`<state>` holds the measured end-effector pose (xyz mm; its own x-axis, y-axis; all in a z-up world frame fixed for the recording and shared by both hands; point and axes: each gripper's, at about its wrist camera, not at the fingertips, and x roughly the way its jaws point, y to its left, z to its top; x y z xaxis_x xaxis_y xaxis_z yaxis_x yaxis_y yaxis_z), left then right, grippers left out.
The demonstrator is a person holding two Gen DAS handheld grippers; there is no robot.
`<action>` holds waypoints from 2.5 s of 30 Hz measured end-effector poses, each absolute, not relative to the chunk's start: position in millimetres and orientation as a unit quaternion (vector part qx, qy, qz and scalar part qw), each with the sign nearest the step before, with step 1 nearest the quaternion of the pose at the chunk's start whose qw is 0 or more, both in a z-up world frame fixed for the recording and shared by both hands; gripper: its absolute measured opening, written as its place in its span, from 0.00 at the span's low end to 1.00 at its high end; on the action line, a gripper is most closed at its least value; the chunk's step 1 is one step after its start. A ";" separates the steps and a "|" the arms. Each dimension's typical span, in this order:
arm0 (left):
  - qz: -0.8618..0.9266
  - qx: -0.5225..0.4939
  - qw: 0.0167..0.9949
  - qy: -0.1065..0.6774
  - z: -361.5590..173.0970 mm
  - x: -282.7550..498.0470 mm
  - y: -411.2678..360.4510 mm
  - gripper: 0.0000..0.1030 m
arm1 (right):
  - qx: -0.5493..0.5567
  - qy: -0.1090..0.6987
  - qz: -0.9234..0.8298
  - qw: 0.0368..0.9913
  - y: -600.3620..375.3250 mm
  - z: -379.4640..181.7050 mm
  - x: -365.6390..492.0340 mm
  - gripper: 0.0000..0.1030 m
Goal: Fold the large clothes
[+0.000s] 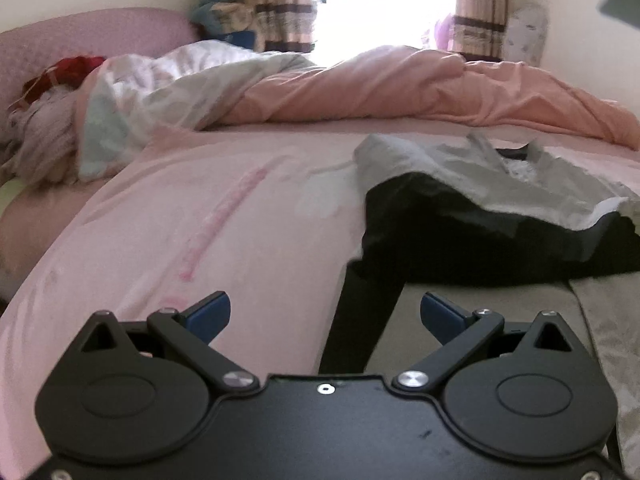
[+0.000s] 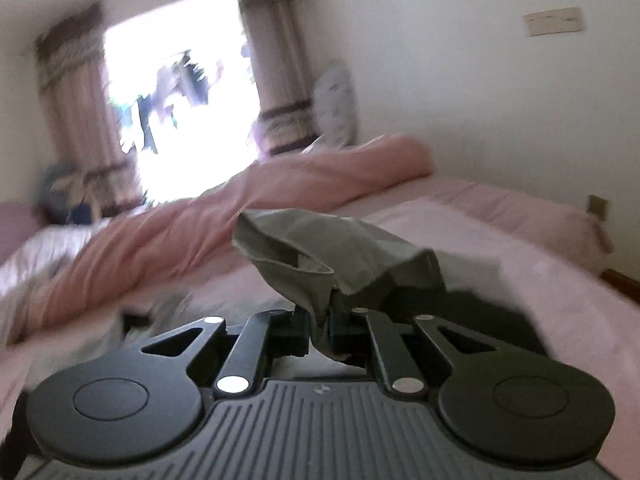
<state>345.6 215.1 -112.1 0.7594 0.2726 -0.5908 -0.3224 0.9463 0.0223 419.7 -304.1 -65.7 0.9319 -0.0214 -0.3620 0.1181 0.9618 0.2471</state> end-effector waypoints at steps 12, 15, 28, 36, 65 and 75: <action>0.144 -0.067 0.937 0.311 -134.0 374.3 252.5 1.00 | 0.125 0.235 0.038 0.963 -125.0 -86.7 456.3 0.08; 0.136 -0.073 0.938 0.309 -134.8 378.9 259.4 1.00 | 0.115 0.235 0.084 0.961 -84.6 -87.2 462.3 0.08; 0.169 -0.104 0.926 0.320 -145.4 374.9 287.6 1.00 | 0.103 0.244 0.155 0.952 46.3 -104.2 487.8 0.09; 0.194 -0.111 0.917 0.331 -151.6 379.3 300.1 1.00 | 0.091 0.299 0.160 0.936 63.1 -140.1 496.6 0.17; 0.174 -0.129 0.916 0.337 -149.5 381.4 299.4 1.00 | 0.122 0.316 0.212 0.917 68.9 -146.7 517.0 0.03; 0.145 -0.109 0.933 0.312 -131.1 361.9 284.0 1.00 | 0.107 0.277 0.193 0.935 -55.1 -83.3 425.6 0.22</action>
<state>361.9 284.0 -131.1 0.7633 0.2023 -0.6135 -0.3386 0.9341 -0.1134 425.6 -55.1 -83.3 0.7725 0.4196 -0.4767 -0.3015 0.9030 0.3062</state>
